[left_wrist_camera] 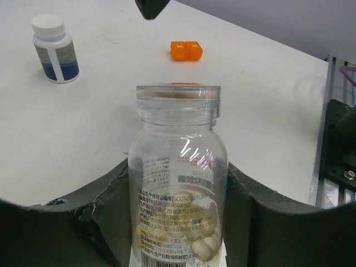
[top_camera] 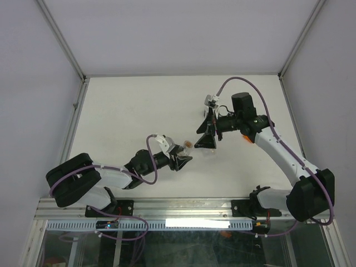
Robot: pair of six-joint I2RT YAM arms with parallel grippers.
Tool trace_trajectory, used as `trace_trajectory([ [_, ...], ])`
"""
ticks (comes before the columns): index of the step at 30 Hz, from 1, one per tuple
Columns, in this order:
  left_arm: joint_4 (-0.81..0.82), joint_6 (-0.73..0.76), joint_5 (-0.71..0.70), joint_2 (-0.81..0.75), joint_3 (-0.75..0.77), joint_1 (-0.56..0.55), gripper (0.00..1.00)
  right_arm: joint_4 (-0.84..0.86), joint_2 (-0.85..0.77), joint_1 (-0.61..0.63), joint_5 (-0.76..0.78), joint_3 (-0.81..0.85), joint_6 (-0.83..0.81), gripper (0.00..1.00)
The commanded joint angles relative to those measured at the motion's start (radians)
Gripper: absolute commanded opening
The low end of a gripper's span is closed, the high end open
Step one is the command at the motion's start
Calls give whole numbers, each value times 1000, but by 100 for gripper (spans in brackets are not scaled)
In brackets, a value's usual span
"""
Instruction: Sort the pills into containers
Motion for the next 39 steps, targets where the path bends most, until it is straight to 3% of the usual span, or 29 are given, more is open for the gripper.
trace_trajectory([
  [1,138,-5,79,-26,-23,-7,0,-59,-53,-44,-69,9,-140,99],
  [6,84,12,230,-70,-24,-7,0,-145,-110,-63,-94,-38,-455,99],
  [8,59,6,311,-83,-13,-7,0,-211,-128,-63,-174,-64,-628,99],
  [10,24,-3,389,-97,1,-6,0,-400,-125,-64,-276,-63,-928,99],
  [12,-16,-15,451,-112,18,-6,0,-658,-114,-62,-323,-47,-1365,99],
  [13,-31,-22,475,-117,24,-5,0,-733,-107,-63,-319,-44,-1475,99],
  [22,-33,-87,602,-76,77,-4,0,-613,-151,-49,-341,-52,-1289,93],
  [30,-26,-106,624,-17,121,-4,0,-528,-138,28,-300,-73,-1195,75],
  [39,-31,-111,624,-2,134,-4,0,-498,-132,71,-263,-83,-1165,63],
])
